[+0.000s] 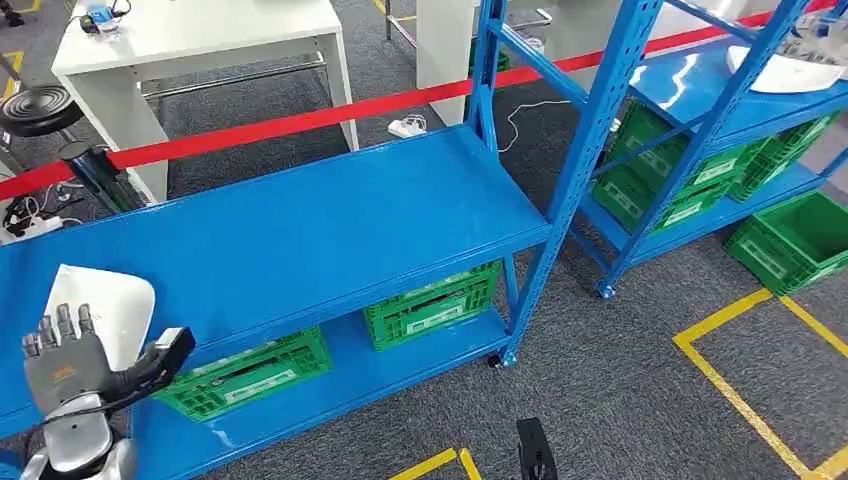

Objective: Take the parts from the cabinet and place them on the table.

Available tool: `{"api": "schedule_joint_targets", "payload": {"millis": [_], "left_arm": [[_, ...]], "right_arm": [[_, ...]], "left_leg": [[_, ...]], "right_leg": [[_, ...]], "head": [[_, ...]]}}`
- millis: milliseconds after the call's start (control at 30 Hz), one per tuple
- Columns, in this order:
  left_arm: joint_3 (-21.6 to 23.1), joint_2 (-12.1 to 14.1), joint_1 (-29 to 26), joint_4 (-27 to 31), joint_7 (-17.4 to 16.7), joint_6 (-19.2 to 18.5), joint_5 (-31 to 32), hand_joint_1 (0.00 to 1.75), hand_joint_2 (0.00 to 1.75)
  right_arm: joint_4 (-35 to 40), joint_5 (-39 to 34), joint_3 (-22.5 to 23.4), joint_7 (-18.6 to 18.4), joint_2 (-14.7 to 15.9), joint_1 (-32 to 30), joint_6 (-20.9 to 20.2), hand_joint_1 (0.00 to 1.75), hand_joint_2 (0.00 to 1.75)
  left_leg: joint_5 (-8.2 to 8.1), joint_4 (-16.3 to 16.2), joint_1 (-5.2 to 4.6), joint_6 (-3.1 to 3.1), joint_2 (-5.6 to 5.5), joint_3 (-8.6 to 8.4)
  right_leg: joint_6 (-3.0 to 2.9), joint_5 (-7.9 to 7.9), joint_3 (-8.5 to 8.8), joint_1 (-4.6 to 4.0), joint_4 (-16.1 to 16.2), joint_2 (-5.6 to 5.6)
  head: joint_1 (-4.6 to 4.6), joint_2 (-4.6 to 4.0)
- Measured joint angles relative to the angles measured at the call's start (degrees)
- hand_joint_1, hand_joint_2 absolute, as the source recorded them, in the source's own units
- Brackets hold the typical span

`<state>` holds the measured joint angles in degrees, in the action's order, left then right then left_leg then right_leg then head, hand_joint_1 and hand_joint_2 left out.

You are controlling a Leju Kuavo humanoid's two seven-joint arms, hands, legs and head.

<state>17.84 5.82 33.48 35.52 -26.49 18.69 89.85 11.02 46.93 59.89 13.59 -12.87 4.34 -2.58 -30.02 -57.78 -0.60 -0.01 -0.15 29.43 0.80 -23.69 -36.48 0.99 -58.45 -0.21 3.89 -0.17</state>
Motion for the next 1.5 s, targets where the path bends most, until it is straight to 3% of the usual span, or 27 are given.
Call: {"api": "schedule_joint_targets", "payload": {"millis": [200, 1167, 1500], "left_arm": [[0.0, 1.2, 0.8, -1.3, 0.0, 0.0, 0.0, 0.0, 1.75], [0.0, 1.4, 1.3, -2.3, 0.7, 0.1, 0.0, 0.0, 1.75], [0.0, 1.6, 1.3, -2.2, 0.1, 5.5, 0.0, 0.0, 1.75]], "right_arm": [[0.0, 0.0, 0.2, 0.0, 0.0, 0.0, 0.0, 0.0, 0.0], [0.0, 0.0, 0.3, 0.6, -0.1, 0.0, -0.2, 0.0, 0.0], [0.0, 0.3, 0.3, 0.7, -0.1, 0.0, -0.2, 0.0, 0.0]], "left_leg": [[0.02, 0.0, 0.02, -0.03, -0.01, -0.02], [0.02, 0.0, 0.01, -0.03, -0.01, 0.01], [0.02, 0.0, 0.02, -0.03, -0.01, 0.01]], "right_leg": [[0.0, 0.0, 0.0, -0.01, 0.0, -0.01], [-0.01, 0.0, -0.01, 0.0, 0.0, -0.01], [-0.01, 0.0, -0.01, -0.01, 0.0, -0.01]], "head": [[0.0, 0.0], [0.0, 0.0], [0.0, 0.0]]}}
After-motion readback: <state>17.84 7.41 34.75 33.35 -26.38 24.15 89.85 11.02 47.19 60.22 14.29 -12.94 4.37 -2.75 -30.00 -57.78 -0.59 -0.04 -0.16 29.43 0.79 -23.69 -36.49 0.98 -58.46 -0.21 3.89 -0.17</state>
